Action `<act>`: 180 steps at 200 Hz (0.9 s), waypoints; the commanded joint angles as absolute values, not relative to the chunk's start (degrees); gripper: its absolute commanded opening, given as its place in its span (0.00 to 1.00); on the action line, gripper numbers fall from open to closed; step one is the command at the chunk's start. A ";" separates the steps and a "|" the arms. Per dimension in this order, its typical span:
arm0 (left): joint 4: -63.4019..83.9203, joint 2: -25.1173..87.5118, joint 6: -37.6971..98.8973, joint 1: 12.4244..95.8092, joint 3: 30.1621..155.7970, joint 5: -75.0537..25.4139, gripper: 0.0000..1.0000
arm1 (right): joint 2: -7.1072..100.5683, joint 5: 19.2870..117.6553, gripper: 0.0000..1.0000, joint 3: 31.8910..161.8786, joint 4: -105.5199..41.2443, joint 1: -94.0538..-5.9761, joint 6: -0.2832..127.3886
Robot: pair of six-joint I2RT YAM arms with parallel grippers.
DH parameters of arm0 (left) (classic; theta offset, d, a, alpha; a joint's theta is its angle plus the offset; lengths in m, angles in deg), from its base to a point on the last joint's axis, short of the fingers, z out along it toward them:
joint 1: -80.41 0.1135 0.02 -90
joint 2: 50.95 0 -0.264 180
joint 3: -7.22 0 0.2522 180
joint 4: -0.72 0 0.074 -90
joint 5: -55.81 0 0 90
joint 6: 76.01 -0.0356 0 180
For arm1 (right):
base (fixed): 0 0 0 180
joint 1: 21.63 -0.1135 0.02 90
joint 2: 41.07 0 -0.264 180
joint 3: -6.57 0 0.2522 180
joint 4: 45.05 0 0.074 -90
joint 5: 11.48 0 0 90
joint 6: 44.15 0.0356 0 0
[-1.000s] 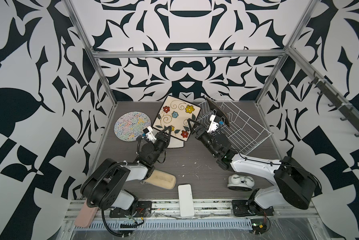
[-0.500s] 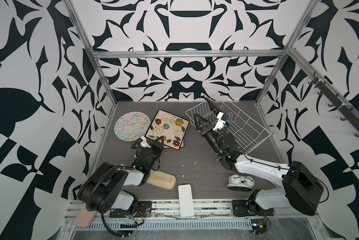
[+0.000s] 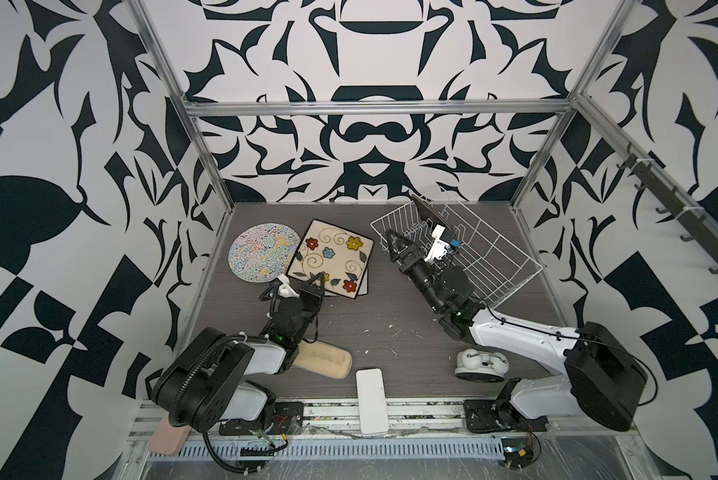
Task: Unload the plates from the dish rack
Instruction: 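Lower the floral plate with both grippers onto the stacked square plates, then open the right gripper and withdraw it while the left gripper holds the plate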
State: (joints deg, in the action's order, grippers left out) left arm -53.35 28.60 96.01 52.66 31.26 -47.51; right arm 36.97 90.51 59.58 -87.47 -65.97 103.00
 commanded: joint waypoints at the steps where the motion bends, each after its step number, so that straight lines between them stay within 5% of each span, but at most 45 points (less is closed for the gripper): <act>1: -67.17 26.83 97.18 52.90 32.48 -49.36 0.00 | 34.75 90.12 0.98 61.73 -83.67 -65.83 101.14; 89: -67.15 28.36 98.69 52.82 35.29 -52.43 0.00 | 30.80 85.46 0.98 75.52 -42.09 -65.80 85.56; 180: -67.26 35.19 104.90 49.15 37.72 -62.07 0.00 | 35.44 85.70 0.98 84.32 -27.32 -65.77 76.33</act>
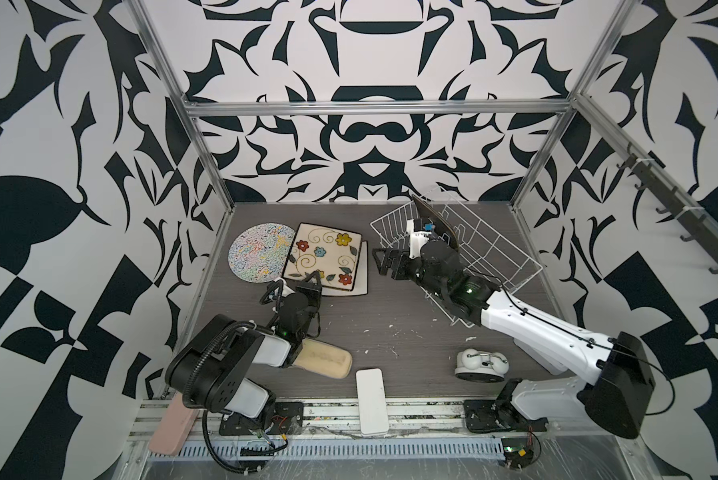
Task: Unload the plates from the dish rack
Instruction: 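Open the right gripper and withdraw it while the left gripper holds the plate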
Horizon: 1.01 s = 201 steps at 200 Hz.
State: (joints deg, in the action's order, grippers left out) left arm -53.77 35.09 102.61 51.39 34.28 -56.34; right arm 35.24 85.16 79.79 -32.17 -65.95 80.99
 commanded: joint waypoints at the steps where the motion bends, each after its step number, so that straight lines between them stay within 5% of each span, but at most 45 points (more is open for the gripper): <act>1: -67.26 35.28 104.93 49.05 37.70 -62.33 0.00 | 35.46 85.72 0.98 84.36 -27.19 -65.76 76.25; 201: -67.26 47.40 114.04 43.76 43.19 -71.15 0.00 | 37.98 88.54 0.99 85.79 -22.68 -65.75 71.00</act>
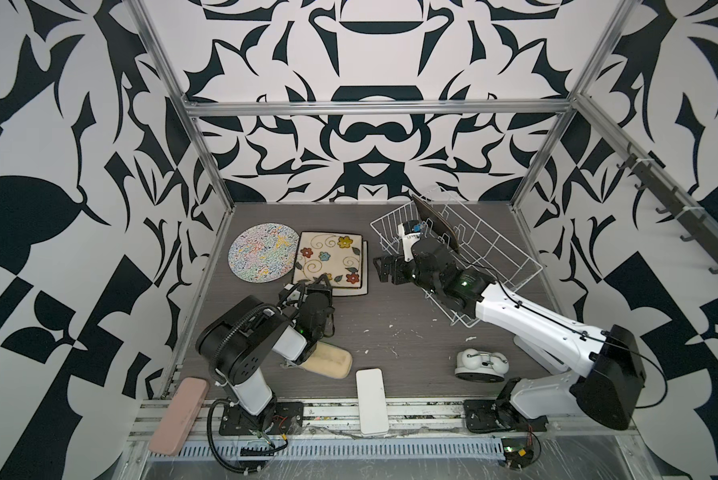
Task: Unload the plates from the dish rack
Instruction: 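Open the right gripper and withdraw it while the left gripper holds the plate, then open the left gripper and draw it back from the stacked plates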
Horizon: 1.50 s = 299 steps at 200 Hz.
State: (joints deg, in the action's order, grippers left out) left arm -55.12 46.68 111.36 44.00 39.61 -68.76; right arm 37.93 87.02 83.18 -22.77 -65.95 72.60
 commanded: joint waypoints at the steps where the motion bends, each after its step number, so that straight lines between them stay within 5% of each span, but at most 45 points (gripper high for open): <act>1: -67.26 47.49 114.11 43.76 43.25 -71.21 0.00 | 38.01 88.54 0.98 85.80 -22.63 -65.75 70.95; 299: -63.44 51.27 117.81 41.80 45.87 -72.36 0.00 | 38.68 89.06 0.98 86.34 -20.75 -65.57 69.67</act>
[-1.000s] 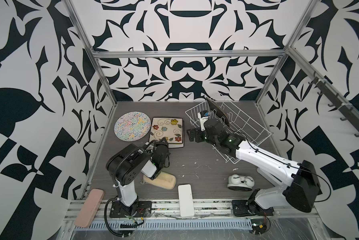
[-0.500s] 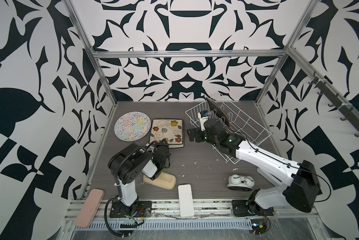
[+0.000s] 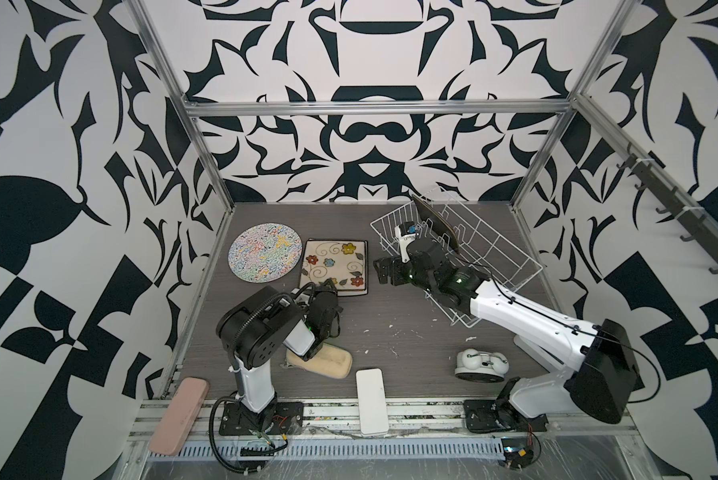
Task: Unload the plates from the dish rack
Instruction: 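Open the left gripper and draw it back from the stacked plates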
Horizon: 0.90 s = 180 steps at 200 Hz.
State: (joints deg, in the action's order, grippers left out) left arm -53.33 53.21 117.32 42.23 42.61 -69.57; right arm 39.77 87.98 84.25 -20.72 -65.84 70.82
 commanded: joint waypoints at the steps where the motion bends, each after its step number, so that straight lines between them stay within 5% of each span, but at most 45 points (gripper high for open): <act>1: -63.42 51.27 117.80 41.77 45.90 -72.35 0.00 | 38.66 89.06 0.98 86.29 -20.75 -65.57 69.72; 37: -63.31 51.35 117.97 41.81 45.69 -72.55 0.00 | 38.30 89.01 0.98 86.11 -20.57 -65.58 69.65; 97: -62.55 50.76 118.14 41.70 45.67 -72.51 0.24 | 38.52 89.07 0.98 86.41 -20.39 -65.53 69.58; 180: -60.09 48.78 118.32 41.47 45.15 -73.13 0.43 | 38.12 89.03 0.99 86.38 -20.22 -65.57 69.72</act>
State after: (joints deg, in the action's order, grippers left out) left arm -55.06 51.79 118.00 41.66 43.98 -70.70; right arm 39.77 87.98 84.25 -19.52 -65.84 70.10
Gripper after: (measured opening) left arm 0.412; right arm 0.985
